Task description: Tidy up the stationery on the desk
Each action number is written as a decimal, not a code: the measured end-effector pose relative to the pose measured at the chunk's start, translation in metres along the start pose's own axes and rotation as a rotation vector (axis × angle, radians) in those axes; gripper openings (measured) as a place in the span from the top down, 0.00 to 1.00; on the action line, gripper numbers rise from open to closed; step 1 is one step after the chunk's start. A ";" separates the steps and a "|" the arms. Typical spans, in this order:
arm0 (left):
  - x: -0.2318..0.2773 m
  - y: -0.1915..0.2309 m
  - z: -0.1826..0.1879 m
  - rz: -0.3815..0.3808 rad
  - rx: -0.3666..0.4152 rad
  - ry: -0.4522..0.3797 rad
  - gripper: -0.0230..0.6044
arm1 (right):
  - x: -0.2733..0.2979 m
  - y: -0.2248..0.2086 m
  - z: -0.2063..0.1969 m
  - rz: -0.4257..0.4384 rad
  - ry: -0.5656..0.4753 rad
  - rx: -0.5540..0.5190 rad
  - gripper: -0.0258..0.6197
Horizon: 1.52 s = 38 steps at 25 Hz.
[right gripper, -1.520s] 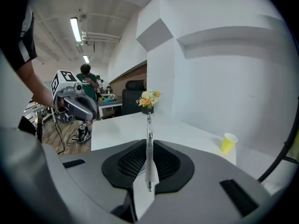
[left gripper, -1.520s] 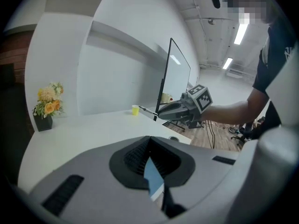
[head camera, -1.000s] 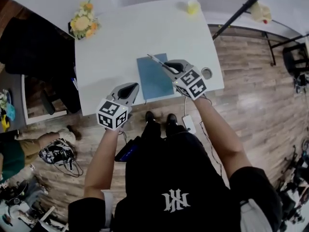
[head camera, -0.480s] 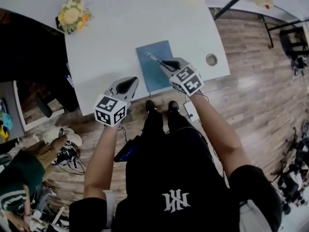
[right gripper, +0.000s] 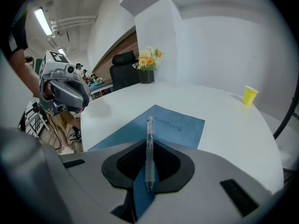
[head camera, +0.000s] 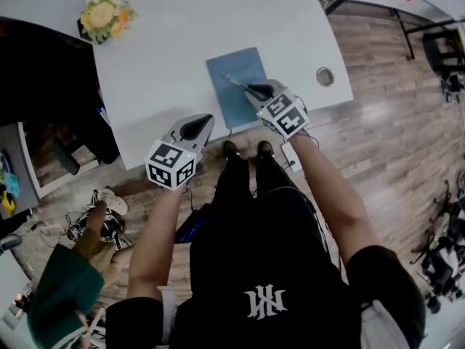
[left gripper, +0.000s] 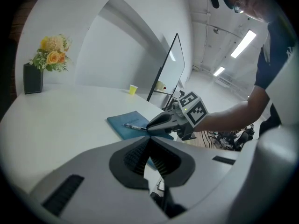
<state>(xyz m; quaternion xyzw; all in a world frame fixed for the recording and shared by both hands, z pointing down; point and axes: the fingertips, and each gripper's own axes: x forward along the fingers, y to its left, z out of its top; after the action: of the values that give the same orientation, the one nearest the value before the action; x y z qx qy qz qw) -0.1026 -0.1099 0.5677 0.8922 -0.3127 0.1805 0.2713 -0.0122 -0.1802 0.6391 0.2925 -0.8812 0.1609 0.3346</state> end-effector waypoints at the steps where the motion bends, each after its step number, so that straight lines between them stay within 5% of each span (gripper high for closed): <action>1: 0.000 -0.001 -0.001 -0.002 0.000 0.001 0.96 | 0.000 0.000 0.000 -0.002 0.003 -0.007 0.86; 11: -0.010 -0.004 0.013 0.016 0.024 -0.028 0.96 | -0.013 0.002 0.019 -0.004 -0.011 -0.065 0.77; 18: -0.029 -0.003 0.076 0.061 0.085 -0.157 0.96 | -0.089 -0.014 0.099 -0.016 -0.269 -0.165 0.77; 25: -0.070 -0.056 0.150 -0.008 0.219 -0.351 0.96 | -0.180 0.032 0.161 0.176 -0.454 -0.369 0.87; 29: -0.093 -0.102 0.178 -0.061 0.296 -0.403 0.96 | -0.232 0.048 0.181 0.257 -0.566 -0.249 0.88; 33: -0.110 -0.145 0.189 -0.102 0.281 -0.448 0.96 | -0.278 0.052 0.176 0.306 -0.673 -0.152 0.88; 38: -0.110 -0.174 0.172 -0.063 0.286 -0.459 0.96 | -0.302 0.045 0.146 0.332 -0.692 -0.113 0.88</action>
<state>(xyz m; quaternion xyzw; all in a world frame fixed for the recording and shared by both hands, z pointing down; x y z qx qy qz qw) -0.0433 -0.0470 0.3136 0.9483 -0.3094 0.0072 0.0702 0.0700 -0.0921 0.3233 0.1639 -0.9849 0.0558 0.0024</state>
